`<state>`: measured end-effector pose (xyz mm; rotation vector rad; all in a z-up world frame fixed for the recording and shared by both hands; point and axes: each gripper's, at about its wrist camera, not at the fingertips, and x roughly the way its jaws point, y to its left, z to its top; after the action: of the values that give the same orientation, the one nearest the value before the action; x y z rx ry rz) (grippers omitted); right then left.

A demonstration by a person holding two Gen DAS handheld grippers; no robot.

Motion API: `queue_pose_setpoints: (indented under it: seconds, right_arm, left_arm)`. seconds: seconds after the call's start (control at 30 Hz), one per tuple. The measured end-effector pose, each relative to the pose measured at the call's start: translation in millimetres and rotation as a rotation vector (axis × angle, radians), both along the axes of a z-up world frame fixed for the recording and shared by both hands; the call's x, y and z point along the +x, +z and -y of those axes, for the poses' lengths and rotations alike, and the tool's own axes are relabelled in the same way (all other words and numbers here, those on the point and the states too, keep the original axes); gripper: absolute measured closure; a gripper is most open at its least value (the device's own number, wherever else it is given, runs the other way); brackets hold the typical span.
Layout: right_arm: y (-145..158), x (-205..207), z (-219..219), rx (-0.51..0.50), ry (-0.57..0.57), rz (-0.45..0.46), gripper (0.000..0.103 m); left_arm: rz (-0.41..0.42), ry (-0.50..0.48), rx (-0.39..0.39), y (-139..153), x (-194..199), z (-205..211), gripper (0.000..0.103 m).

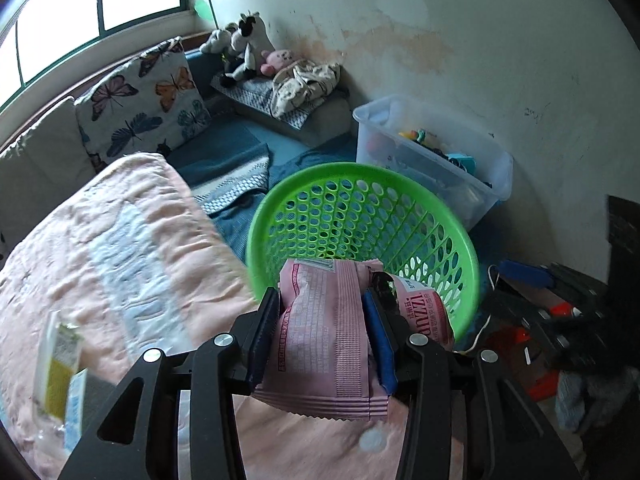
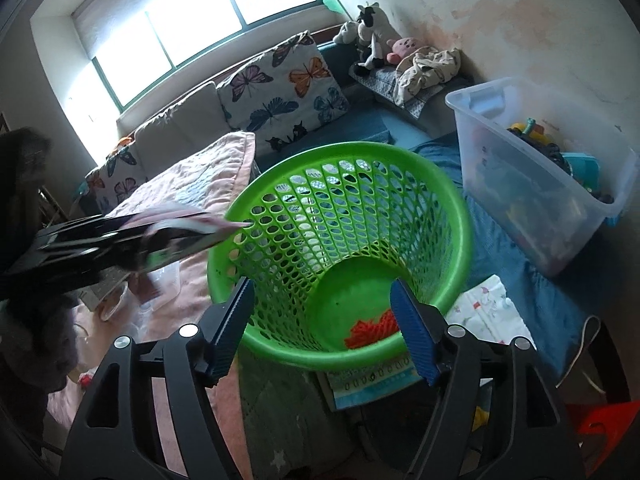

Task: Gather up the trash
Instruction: 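Return both tools to the bed and grasp the foil ball with the right gripper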

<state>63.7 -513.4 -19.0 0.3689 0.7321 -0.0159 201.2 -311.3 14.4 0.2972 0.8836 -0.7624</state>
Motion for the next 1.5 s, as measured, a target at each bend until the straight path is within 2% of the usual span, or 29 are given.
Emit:
queue_pose_setpoints:
  seconds: [0.2,0.47,0.8,0.83,0.9,1.03,1.5]
  right_arm:
    - [0,-17,3,0.006,-0.015,0.017,0.023]
    - [3,-26,-8,0.010,0.011,0.023,0.023]
    - [11,-36,-68,-0.014,0.139,0.038,0.020]
    - [10,-36,-76,-0.015,0.157,0.035,0.020]
    - [10,-38,-93,-0.019,0.193,0.033,0.020]
    - [6,-41,-128,-0.025,0.264,0.020,0.019]
    - [-8,-40,-241,-0.017,0.501,-0.026,0.019]
  left_arm:
    - [-0.006,0.012,0.013,-8,6,20,0.040]
    - [0.012,0.033,0.003,0,-5,7,0.039]
    - [0.080,0.140,-0.036,33,-39,-76,0.039]
    - [0.088,0.154,-0.040,35,-43,-85,0.039]
    - [0.096,0.191,-0.051,40,-51,-107,0.030]
    - [0.125,0.255,-0.062,44,-68,-145,0.030]
    - [0.130,0.480,-0.067,26,-100,-258,0.029]
